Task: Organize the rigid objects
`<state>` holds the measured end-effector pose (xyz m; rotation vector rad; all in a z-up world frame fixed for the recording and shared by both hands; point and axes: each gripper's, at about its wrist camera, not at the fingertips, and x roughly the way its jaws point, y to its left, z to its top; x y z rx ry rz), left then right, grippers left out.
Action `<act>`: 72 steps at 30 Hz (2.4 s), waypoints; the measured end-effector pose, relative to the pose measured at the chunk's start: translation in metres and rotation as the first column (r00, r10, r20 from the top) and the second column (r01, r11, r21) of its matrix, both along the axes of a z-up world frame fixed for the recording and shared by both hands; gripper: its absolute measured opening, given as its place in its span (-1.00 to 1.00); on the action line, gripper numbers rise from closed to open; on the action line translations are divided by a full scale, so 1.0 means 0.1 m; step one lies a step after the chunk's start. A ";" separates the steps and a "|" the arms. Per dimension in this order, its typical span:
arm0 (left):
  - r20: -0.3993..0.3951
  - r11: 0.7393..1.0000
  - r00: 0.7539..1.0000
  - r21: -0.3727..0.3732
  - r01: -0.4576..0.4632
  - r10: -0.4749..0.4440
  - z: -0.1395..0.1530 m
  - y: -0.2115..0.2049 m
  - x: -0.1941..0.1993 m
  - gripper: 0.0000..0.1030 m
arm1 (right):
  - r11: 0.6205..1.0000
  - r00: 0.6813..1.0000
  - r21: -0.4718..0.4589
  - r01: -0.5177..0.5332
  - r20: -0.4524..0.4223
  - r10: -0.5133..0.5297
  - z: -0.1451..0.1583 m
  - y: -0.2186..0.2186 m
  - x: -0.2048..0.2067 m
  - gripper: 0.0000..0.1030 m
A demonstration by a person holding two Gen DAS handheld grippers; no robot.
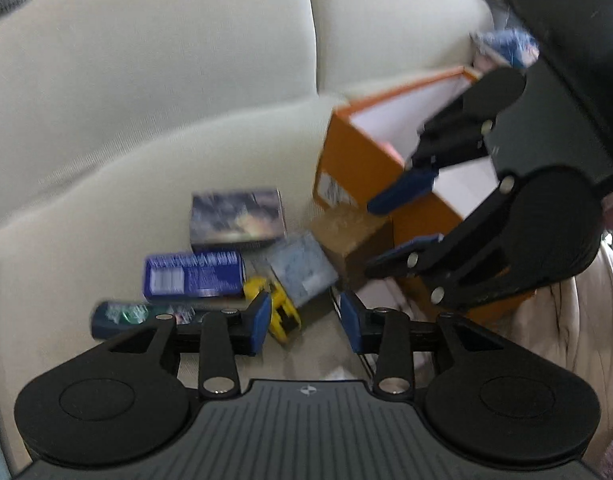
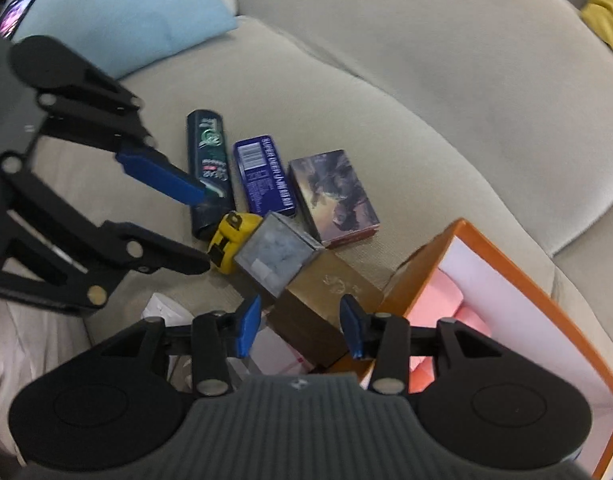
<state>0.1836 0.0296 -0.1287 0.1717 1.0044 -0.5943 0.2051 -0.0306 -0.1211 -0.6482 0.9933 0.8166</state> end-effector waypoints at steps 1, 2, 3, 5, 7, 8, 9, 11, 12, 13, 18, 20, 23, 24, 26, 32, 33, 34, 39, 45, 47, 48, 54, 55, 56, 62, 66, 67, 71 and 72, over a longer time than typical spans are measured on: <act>-0.023 1.000 1.000 -0.003 -0.007 0.007 -0.03 0.01 0.01 -0.13 | 1.000 1.000 -0.001 -0.012 -0.011 0.012 -0.01 0.01 0.01 -0.12; -0.049 1.000 0.998 -0.006 -0.026 0.026 -0.06 0.03 0.02 -0.12 | 1.000 1.000 -0.004 -0.019 -0.019 0.019 -0.03 0.04 0.02 -0.13; -0.078 0.999 0.996 -0.004 -0.051 0.050 -0.09 0.05 0.02 -0.12 | 1.000 1.000 -0.006 -0.019 -0.021 0.018 -0.05 0.05 0.03 -0.14; -0.147 0.992 0.982 -0.009 -0.125 0.122 -0.15 0.11 0.00 -0.12 | 1.000 1.000 -0.011 0.001 -0.029 -0.002 -0.09 0.08 0.04 -0.14; -0.223 0.977 0.956 -0.053 -0.205 0.188 -0.22 0.19 -0.05 -0.05 | 1.000 0.999 -0.004 0.020 -0.032 -0.020 -0.10 0.10 0.01 -0.14; -0.257 0.969 0.943 -0.073 -0.236 0.210 -0.26 0.22 -0.07 -0.02 | 1.000 0.999 0.004 0.015 -0.037 -0.014 -0.11 0.11 -0.02 -0.15; -0.282 0.962 0.932 -0.082 -0.261 0.229 -0.30 0.23 -0.10 -0.02 | 1.000 0.999 0.008 0.008 -0.043 -0.008 -0.12 0.11 -0.04 -0.15; -0.316 0.949 0.909 -0.069 -0.308 0.272 -0.42 0.24 -0.15 -0.02 | 1.000 0.999 0.009 -0.001 -0.054 0.002 -0.16 0.13 -0.09 -0.15; -0.336 0.942 0.896 -0.059 -0.329 0.292 -0.48 0.24 -0.17 -0.02 | 1.000 0.998 0.010 -0.004 -0.060 0.005 -0.16 0.14 -0.10 -0.15; -0.356 0.936 0.883 -0.054 -0.347 0.307 -0.53 0.25 -0.19 -0.02 | 1.000 0.998 0.009 -0.003 -0.065 0.004 -0.18 0.14 -0.12 -0.15; -0.395 0.929 0.859 -0.033 -0.369 0.327 -0.71 0.23 -0.23 -0.02 | 1.000 0.997 0.014 0.004 -0.080 -0.003 -0.20 0.13 -0.18 -0.15; -0.408 0.925 0.851 -0.042 -0.379 0.330 -0.76 0.23 -0.21 -0.01 | 1.000 0.996 0.016 0.012 -0.084 -0.010 -0.21 0.12 -0.18 -0.15; -0.422 0.926 0.851 -0.064 -0.373 0.313 -0.81 0.19 -0.21 -0.13 | 1.000 0.997 0.016 0.014 -0.078 -0.013 -0.23 0.12 -0.18 -0.14; -0.414 0.927 0.854 -0.061 -0.370 0.314 -0.81 0.17 -0.22 -0.14 | 1.000 0.997 0.015 0.012 -0.079 -0.010 -0.23 0.13 -0.19 -0.13; -0.410 0.926 0.856 -0.066 -0.372 0.314 -0.80 0.18 -0.23 -0.18 | 1.000 0.997 -0.002 -0.012 -0.076 0.011 -0.26 0.16 -0.21 -0.12; -0.341 0.901 0.850 -0.023 -0.433 0.400 -0.64 0.40 -0.26 -0.31 | 0.989 0.991 -0.073 -0.125 -0.058 0.121 -0.35 0.26 -0.39 -0.15; -0.338 0.891 0.843 -0.026 -0.453 0.419 -0.62 0.46 -0.26 -0.32 | 0.986 0.989 -0.087 -0.143 -0.049 0.139 -0.38 0.28 -0.44 -0.15; -0.337 0.882 0.835 -0.027 -0.470 0.435 -0.60 0.52 -0.26 -0.33 | 0.982 0.987 -0.103 -0.160 -0.040 0.156 -0.41 0.29 -0.50 -0.13; -0.300 0.856 0.821 -0.023 -0.516 0.487 -0.51 0.64 -0.22 -0.35 | 0.953 0.982 -0.251 -0.169 0.035 0.183 -0.76 0.38 -0.80 0.30; -0.274 0.843 0.814 -0.021 -0.537 0.512 -0.50 0.70 -0.25 -0.25 | 0.936 0.979 -0.332 -0.118 0.119 0.166 -1.08 0.46 -0.87 0.57; -0.267 0.839 0.814 -0.032 -0.543 0.516 -0.47 0.72 -0.27 -0.24 | 0.933 0.980 -0.344 -0.106 0.125 0.158 -1.12 0.49 -0.84 0.62; -0.262 0.836 0.813 -0.038 -0.547 0.520 -0.46 0.72 -0.27 -0.23 | 0.930 0.979 -0.351 -0.107 0.127 0.160 -1.14 0.51 -0.83 0.64; -0.226 0.823 0.816 -0.089 -0.561 0.532 -0.33 0.77 -0.33 -0.23 | 0.940 0.986 -0.328 -0.093 0.100 0.132 -1.06 0.49 -0.74 0.35; -0.220 0.822 0.818 -0.099 -0.561 0.532 -0.30 0.78 -0.34 -0.23 | 0.942 0.987 -0.322 -0.092 0.093 0.128 -1.03 0.49 -0.73 0.31; -0.216 0.821 0.820 -0.109 -0.560 0.531 -0.29 0.78 -0.35 -0.23 | 0.943 0.987 -0.319 -0.095 0.093 0.131 -1.01 0.48 -0.75 0.20; -0.253 0.820 0.826 -0.162 -0.549 0.503 -0.25 0.77 -0.43 -0.23 | 0.955 0.975 -0.279 -0.102 0.162 0.152 -0.77 0.54 -0.84 -0.27; -0.280 0.802 0.814 -0.191 -0.566 0.509 -0.23 0.80 -0.48 -0.23 | 0.972 0.966 -0.218 -0.088 0.221 0.137 -0.52 0.61 -0.85 -0.53; -0.282 0.795 0.810 -0.196 -0.573 0.514 -0.21 0.82 -0.49 -0.23 | 0.976 0.965 -0.201 -0.086 0.228 0.132 -0.46 0.63 -0.86 -0.56; -0.269 0.772 0.793 -0.206 -0.601 0.546 -0.13 0.93 -0.54 -0.23 | 0.988 0.966 -0.108 -0.109 0.225 0.131 -0.24 0.80 -0.84 -0.69; -0.264 0.765 0.788 -0.210 -0.609 0.556 -0.11 0.96 -0.56 -0.23 | 0.991 0.968 -0.085 -0.108 0.220 0.124 -0.17 0.79 -0.87 -0.70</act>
